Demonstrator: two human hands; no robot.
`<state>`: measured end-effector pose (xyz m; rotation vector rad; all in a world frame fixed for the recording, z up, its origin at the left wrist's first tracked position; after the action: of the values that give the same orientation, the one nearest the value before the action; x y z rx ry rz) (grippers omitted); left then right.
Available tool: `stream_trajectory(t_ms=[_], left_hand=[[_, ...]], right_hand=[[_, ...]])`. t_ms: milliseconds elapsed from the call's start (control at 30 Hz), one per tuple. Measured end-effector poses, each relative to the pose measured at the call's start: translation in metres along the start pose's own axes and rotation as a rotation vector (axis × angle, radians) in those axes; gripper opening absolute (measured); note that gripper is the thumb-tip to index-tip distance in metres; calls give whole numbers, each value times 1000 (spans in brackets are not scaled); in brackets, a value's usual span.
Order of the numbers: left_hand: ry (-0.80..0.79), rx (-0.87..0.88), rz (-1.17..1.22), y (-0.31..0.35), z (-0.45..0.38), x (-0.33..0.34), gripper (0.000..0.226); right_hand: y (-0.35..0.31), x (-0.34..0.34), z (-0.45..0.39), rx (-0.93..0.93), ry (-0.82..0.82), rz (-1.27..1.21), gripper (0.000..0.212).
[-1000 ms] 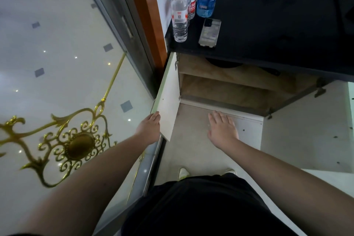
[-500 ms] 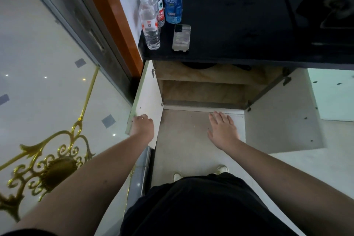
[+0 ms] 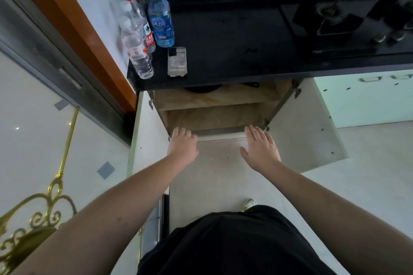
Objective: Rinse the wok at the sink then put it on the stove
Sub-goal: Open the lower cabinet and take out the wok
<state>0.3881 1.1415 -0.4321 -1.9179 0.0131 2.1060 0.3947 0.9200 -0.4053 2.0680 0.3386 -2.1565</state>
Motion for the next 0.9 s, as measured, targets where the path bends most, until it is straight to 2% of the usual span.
stream_trajectory(t_ms=[200, 333, 600, 900], left_hand=[[121, 103, -30, 41, -31, -37, 59], [116, 120, -8, 62, -52, -45, 62], [49, 1, 139, 89, -108, -59, 64], [49, -46, 147, 90, -159, -55, 68]], right_hand=[[24, -16, -15, 19, 77, 16, 68], [42, -18, -30, 36, 74, 20, 68], [78, -10, -78, 10, 28, -31, 65], [106, 11, -139, 79, -2, -67, 67]])
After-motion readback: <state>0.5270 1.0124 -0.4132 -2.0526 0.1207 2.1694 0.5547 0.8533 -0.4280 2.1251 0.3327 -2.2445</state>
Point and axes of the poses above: each hand's wrist, its own z-axis away from the middle knuckle, its own x-axis out of the palm, y = z × x, the point moved 6 cm from there along -z, towards the middle knuckle, and after that the axes turned 13 degrees about y, right-handed, at the moved point
